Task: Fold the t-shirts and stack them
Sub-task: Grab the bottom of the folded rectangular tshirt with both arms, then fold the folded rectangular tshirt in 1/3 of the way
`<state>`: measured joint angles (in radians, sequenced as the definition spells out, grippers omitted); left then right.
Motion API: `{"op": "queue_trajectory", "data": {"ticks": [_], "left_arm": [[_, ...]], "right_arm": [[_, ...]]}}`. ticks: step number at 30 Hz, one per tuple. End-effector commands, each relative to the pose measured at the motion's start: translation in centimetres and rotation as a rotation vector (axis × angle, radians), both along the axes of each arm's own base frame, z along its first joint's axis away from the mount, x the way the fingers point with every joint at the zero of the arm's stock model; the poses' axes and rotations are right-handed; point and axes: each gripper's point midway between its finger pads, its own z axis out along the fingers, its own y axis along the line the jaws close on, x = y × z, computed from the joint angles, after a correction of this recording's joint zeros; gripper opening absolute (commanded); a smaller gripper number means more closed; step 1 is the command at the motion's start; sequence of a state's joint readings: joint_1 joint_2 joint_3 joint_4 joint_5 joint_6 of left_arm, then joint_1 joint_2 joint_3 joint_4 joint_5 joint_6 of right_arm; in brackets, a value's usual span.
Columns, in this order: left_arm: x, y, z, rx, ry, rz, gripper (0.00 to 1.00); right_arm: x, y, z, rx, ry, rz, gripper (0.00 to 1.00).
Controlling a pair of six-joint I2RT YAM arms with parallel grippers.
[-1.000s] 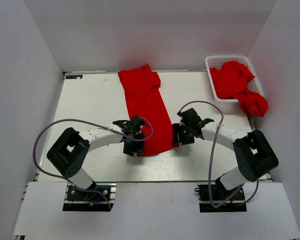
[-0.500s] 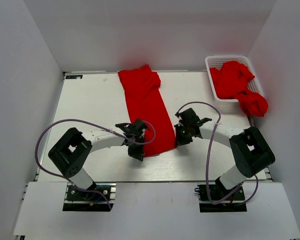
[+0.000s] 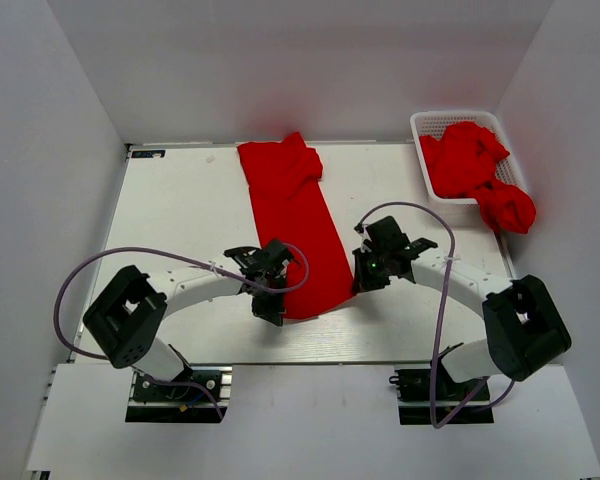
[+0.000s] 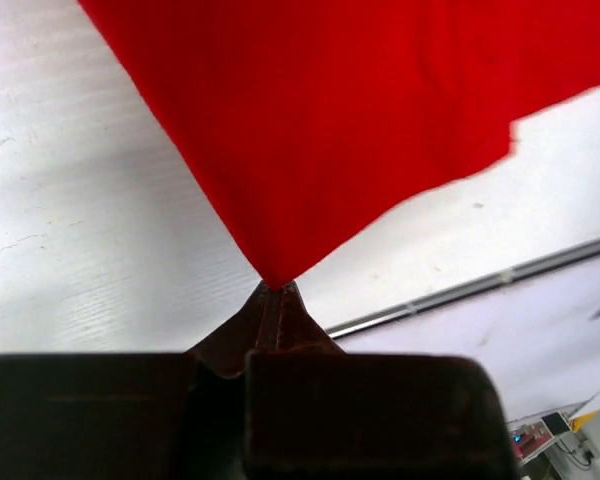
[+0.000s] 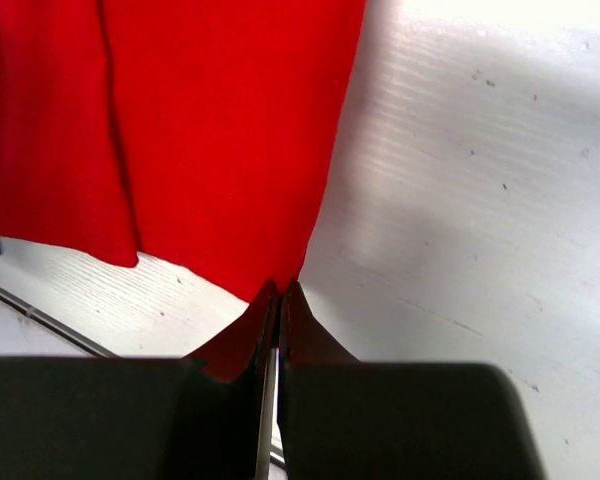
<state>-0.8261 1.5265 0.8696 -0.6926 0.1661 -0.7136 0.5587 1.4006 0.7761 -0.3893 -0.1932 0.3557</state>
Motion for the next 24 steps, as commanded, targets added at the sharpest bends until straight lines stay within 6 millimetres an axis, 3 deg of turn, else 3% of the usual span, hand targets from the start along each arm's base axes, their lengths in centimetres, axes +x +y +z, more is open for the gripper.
{"op": "queue_trajectory", "data": {"ticks": [1, 3, 7, 10, 13, 16, 17, 18, 20, 21, 22, 23, 24], "left_arm": [[2.1, -1.7, 3.5, -0.102, -0.082, -0.02, 0.0], [4.0, -2.1, 4.8, -0.092, -0.163, -0.016, 0.0], [6.0, -2.3, 5.6, -0.037, -0.213, 0.011, 0.0], [7.8, -0.9, 5.8, 0.041, -0.226, 0.1, 0.0], [9.8, 0.0, 5.8, 0.092, -0.235, 0.157, 0.0], [12.0, 1.6, 6.5, 0.132, -0.274, 0.222, 0.0], [13.0, 2.2, 6.6, 0.157, -0.298, 0.245, 0.0], [14.1, 2.8, 7.2, 0.155, -0.317, 0.289, 0.0], [15.7, 3.2, 8.1, 0.14, -0.365, 0.329, 0.0], [16.7, 3.9, 8.6, 0.139, -0.385, 0.361, 0.0], [17.5, 3.9, 9.1, 0.126, -0.401, 0.377, 0.0], [18.4, 4.0, 9.7, 0.116, -0.432, 0.385, 0.0], [18.8, 4.3, 9.6, 0.121, -0.429, 0.397, 0.0]], "right_arm": [[0.5, 0.3, 1.2, -0.008, 0.002, 0.013, 0.0], [1.2, 0.3, 1.4, -0.021, -0.005, 0.0, 0.0], [3.3, 1.2, 3.1, -0.008, -0.057, -0.004, 0.0], [6.1, 1.5, 4.9, -0.045, -0.128, -0.021, 0.0], [7.4, 0.7, 5.2, -0.102, -0.138, -0.049, 0.0], [9.1, 1.2, 6.2, -0.097, -0.159, -0.06, 0.0], [9.5, 1.3, 5.7, -0.106, -0.149, -0.06, 0.0], [10.8, 1.6, 7.1, -0.099, -0.185, -0.075, 0.0], [11.6, 1.8, 6.5, -0.116, -0.172, -0.079, 0.0], [12.9, 2.4, 7.9, -0.092, -0.204, -0.085, 0.0], [13.3, 2.5, 7.4, -0.095, -0.191, -0.084, 0.0], [14.2, 2.9, 8.3, -0.081, -0.212, -0.09, 0.0], [14.6, 3.0, 7.2, -0.097, -0.187, -0.086, 0.0]]}}
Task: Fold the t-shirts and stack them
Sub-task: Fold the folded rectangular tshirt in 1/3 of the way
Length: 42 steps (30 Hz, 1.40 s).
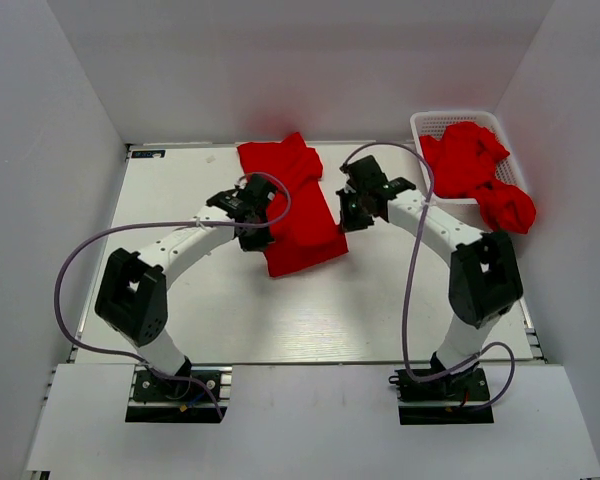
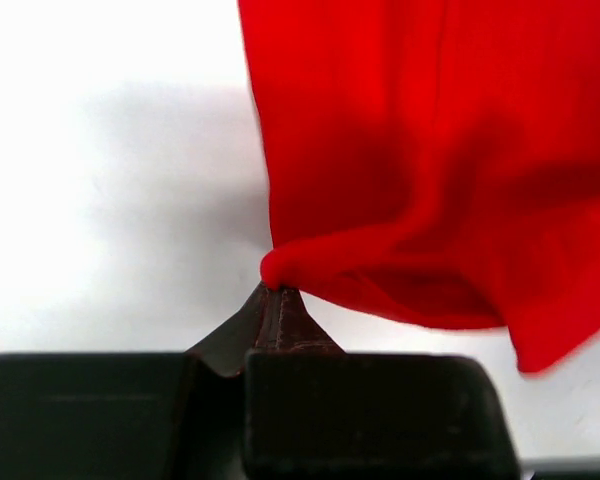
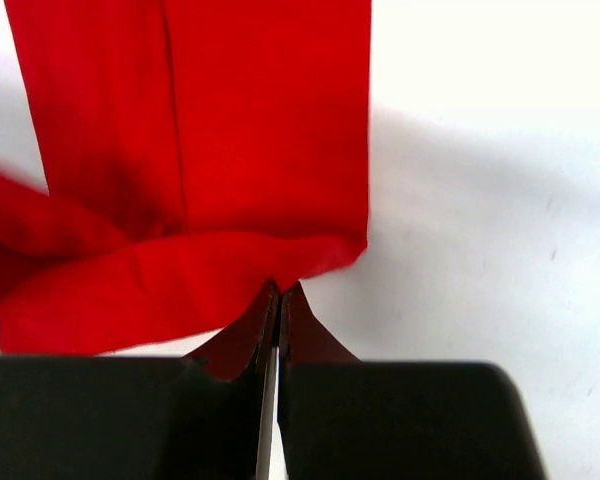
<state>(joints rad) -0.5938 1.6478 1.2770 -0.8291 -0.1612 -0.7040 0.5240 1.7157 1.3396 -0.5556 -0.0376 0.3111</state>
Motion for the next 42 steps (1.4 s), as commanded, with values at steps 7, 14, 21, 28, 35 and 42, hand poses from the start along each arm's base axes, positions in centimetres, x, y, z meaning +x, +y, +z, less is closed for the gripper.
{"op": "queue_trajectory", "data": {"ticks": [7, 14, 21, 28, 35, 42], "left_arm": [[8.2, 2.4, 3.6, 0.004, -0.207, 0.071, 0.0], [12.9, 1.2, 5.2, -0.045, -0.36, -0.081, 0.0], [15.4, 2.6, 5.2, -0.012, -0.4, -0.065, 0.0], [17.2, 3.2, 4.0, -0.014, -0.394, -0.057, 0.0], [19.1, 3.8, 1.7, -0.022, -0.433, -0.075, 0.0], [20.2, 5.2, 1.1, -0.017, -0.44, -0.043, 0.0]], "right_arm": [[6.6, 1.7, 2.5, 0.012, -0.053, 0.01, 0.0], [9.7, 2.5, 2.4, 0.053, -0.055, 0.021, 0.0], [12.4, 2.7, 2.2, 0.095, -0.066, 0.011, 0.0], [14.6, 2.6, 2.0, 0.143, -0.097, 0.004, 0.0], [16.2, 3.6, 0.4, 0.217, -0.132, 0.038, 0.0], [19.2, 4.5, 0.8, 0.258, -0.241, 0.054, 0.0]]}}
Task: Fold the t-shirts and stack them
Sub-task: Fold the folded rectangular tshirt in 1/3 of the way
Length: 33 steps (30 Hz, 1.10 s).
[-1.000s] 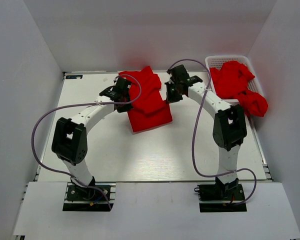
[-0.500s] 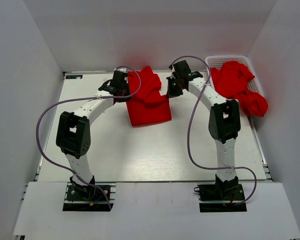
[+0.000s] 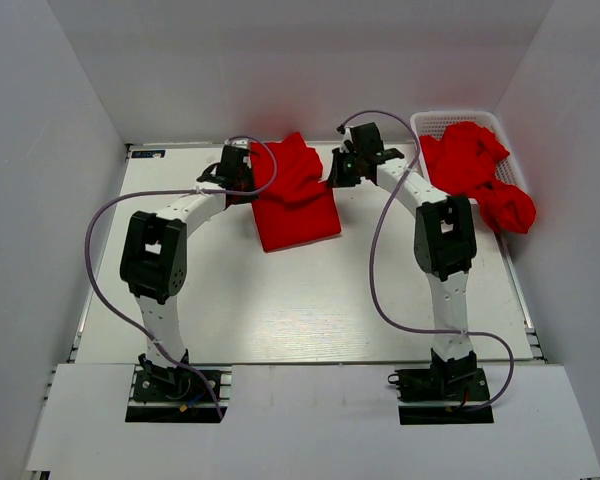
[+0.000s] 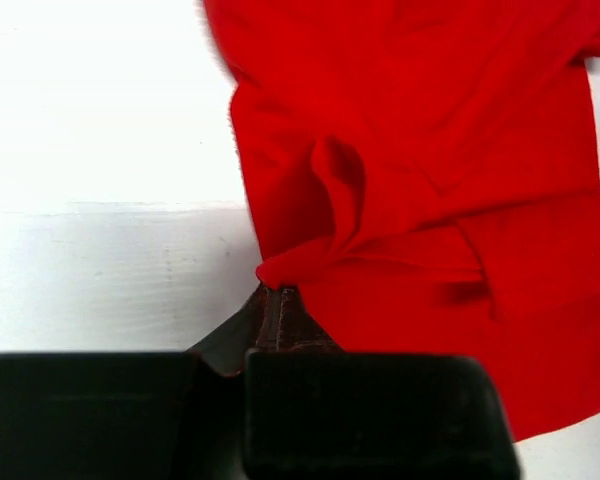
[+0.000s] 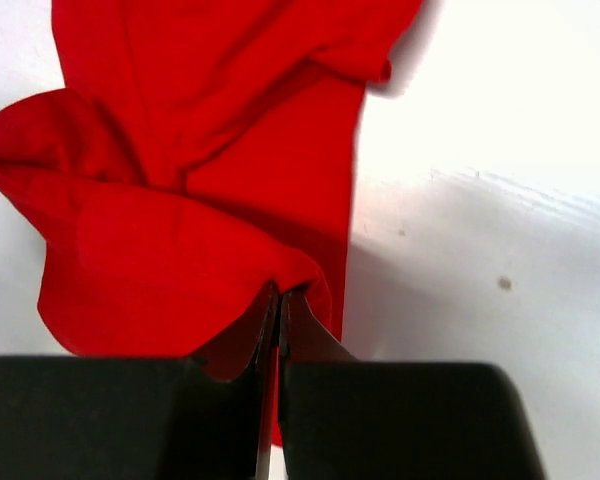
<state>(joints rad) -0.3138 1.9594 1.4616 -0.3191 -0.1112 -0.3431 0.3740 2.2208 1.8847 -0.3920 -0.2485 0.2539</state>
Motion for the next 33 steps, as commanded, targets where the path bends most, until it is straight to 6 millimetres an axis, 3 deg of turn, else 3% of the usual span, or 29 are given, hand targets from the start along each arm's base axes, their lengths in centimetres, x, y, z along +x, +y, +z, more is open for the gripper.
{"op": "queue_trajectory", "data": {"ticks": [1, 6, 8, 10, 11, 12, 13, 14, 15, 16, 20, 21, 22, 23, 25, 26, 27, 28, 29, 30, 31, 33], "left_arm": [[1.3, 0.9, 1.5, -0.018, -0.063, 0.008, 0.0], [2.1, 0.9, 0.6, -0.013, -0.037, -0.01, 0.01], [2.5, 1.3, -0.2, -0.003, -0.003, -0.001, 0.11], [2.6, 0.9, -0.7, -0.013, 0.014, -0.015, 0.23], [2.7, 0.9, -0.3, -0.014, 0.009, -0.015, 0.32], [3.1, 0.8, 0.3, -0.018, -0.004, -0.015, 0.61], [3.2, 1.2, 0.5, -0.018, -0.003, -0.006, 0.79], [3.5, 1.2, 0.9, -0.02, -0.011, -0.006, 0.87], [3.7, 1.1, 1.4, -0.021, -0.017, -0.006, 0.93], [3.9, 1.1, 1.8, -0.024, -0.026, -0.006, 1.0], [4.0, 0.8, 5.0, -0.038, -0.071, -0.023, 1.0], [3.8, 0.7, 5.3, -0.046, -0.069, -0.032, 1.0], [3.4, 0.6, 6.3, -0.054, -0.078, -0.039, 1.0], [2.8, 0.8, 5.9, -0.051, -0.065, -0.039, 1.0], [1.7, 0.8, 5.8, -0.055, -0.046, -0.048, 1.0], [0.5, 1.0, 5.4, -0.057, -0.03, -0.054, 1.0], [-0.3, 1.2, 5.0, -0.053, -0.009, -0.054, 1.0], [-1.4, 0.7, 4.3, -0.045, 0.023, -0.068, 1.0], [-3.0, 0.3, 2.9, -0.052, 0.072, -0.083, 1.0], [-3.9, 0.2, 3.0, -0.068, 0.079, -0.087, 1.0], [-5.8, -0.6, 1.2, -0.113, 0.134, -0.127, 1.0], [-7.6, -1.8, 0.4, -0.177, 0.16, -0.159, 1.0]], "right_arm": [[2.6, 0.7, 1.4, 0.049, -0.097, 0.014, 0.0], [3.2, 0.6, 0.1, 0.059, -0.071, -0.008, 0.0], [3.6, 0.4, -0.1, 0.065, -0.068, -0.02, 0.12], [4.0, 0.6, -0.5, 0.076, -0.075, -0.006, 0.14], [4.1, 0.7, -0.4, 0.084, -0.078, 0.004, 0.25], [4.4, 0.8, -0.7, 0.093, -0.077, 0.012, 0.37], [4.7, 1.1, 0.0, 0.097, -0.099, 0.036, 0.54], [4.8, 0.8, 0.1, 0.096, -0.093, 0.032, 0.67], [5.2, 0.9, 1.1, 0.102, -0.116, 0.043, 0.9], [4.9, 0.9, 1.5, 0.086, -0.126, 0.067, 0.9], [4.1, 0.1, 5.0, 0.066, -0.195, 0.076, 0.9], [3.1, -0.1, 3.7, 0.047, -0.17, 0.089, 0.9], [2.5, -0.1, 5.8, 0.049, -0.209, 0.104, 0.9], [1.5, -0.2, 4.8, 0.043, -0.182, 0.121, 0.9], [-0.2, -0.2, 5.1, 0.05, -0.161, 0.141, 0.9], [-1.3, -0.5, 3.9, 0.044, -0.12, 0.145, 0.9], [-1.8, -0.5, 4.0, 0.044, -0.118, 0.148, 0.9], [-3.4, -1.2, 2.3, 0.03, -0.066, 0.141, 0.9], [-3.8, -1.3, 2.0, 0.032, -0.057, 0.134, 0.9], [-4.4, -1.4, 2.4, 0.035, -0.058, 0.133, 0.9], [-6.1, -2.0, 0.7, 0.023, -0.009, 0.132, 0.9], [-6.6, -2.2, 1.0, 0.027, -0.026, 0.121, 0.9]]}}
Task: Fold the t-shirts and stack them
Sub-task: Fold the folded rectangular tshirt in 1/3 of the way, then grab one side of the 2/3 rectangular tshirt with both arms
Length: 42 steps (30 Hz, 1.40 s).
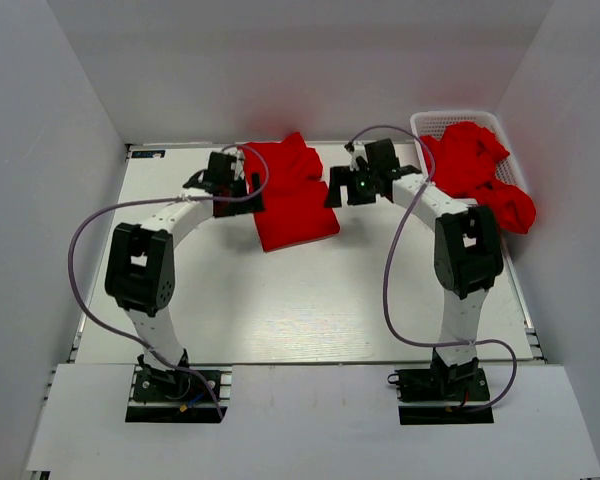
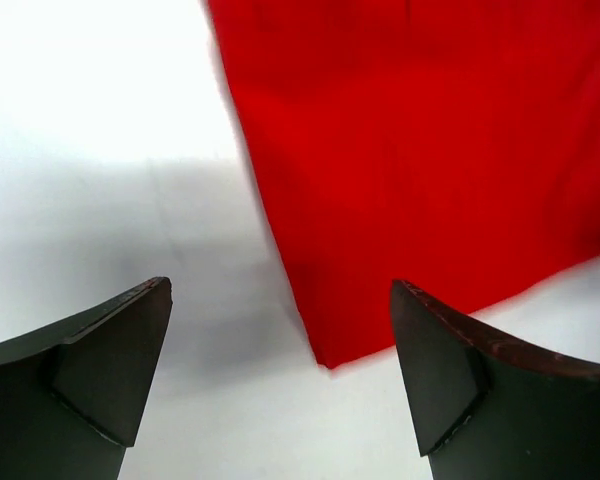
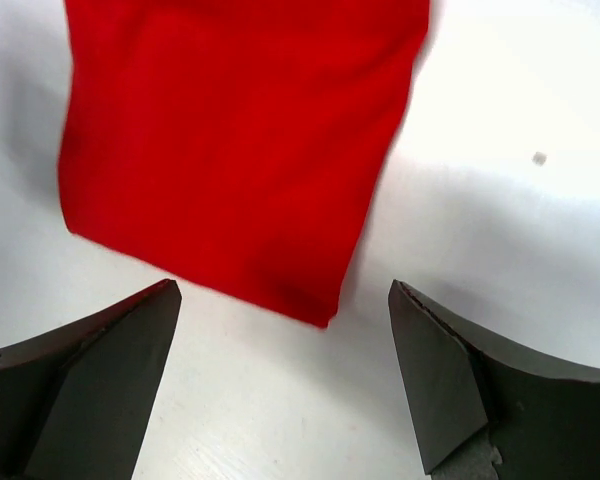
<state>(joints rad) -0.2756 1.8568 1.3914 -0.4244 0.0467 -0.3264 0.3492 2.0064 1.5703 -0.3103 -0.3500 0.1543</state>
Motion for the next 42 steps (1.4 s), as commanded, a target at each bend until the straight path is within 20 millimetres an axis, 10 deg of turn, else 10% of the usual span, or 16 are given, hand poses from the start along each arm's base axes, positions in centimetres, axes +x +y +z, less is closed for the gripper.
{"op": "queue_trajectory", "data": {"ticks": [1, 9, 27, 37, 42], "left_arm": [[-5.0, -3.0, -0.8, -0.137, 0.066, -0.116, 1.0], [-8.3, -5.4, -3.7, -0.13, 0.131, -0.168, 1.0], [-7.3, -4.7, -7.6, -0.031, 0.143, -0.126, 0.72], [-8.8, -5.3, -9.4, -0.08, 0.182, -0.148, 0.34], [-8.9, -5.4, -9.4, -0.087, 0.185, -0.153, 0.08]], "right_arm": [[-2.6, -0.5, -1.4, -0.002, 0.034, 0.005, 0.9], [-4.3, -0.4, -4.0, 0.022, 0.118, 0.003, 0.9], [-4.0, 0.8, -7.7, 0.065, 0.207, 0.004, 0.9], [-5.5, 0.2, -9.0, 0.044, 0.241, 0.002, 0.55], [-4.8, 0.3, -8.2, 0.061, 0.212, 0.001, 0.16]]}}
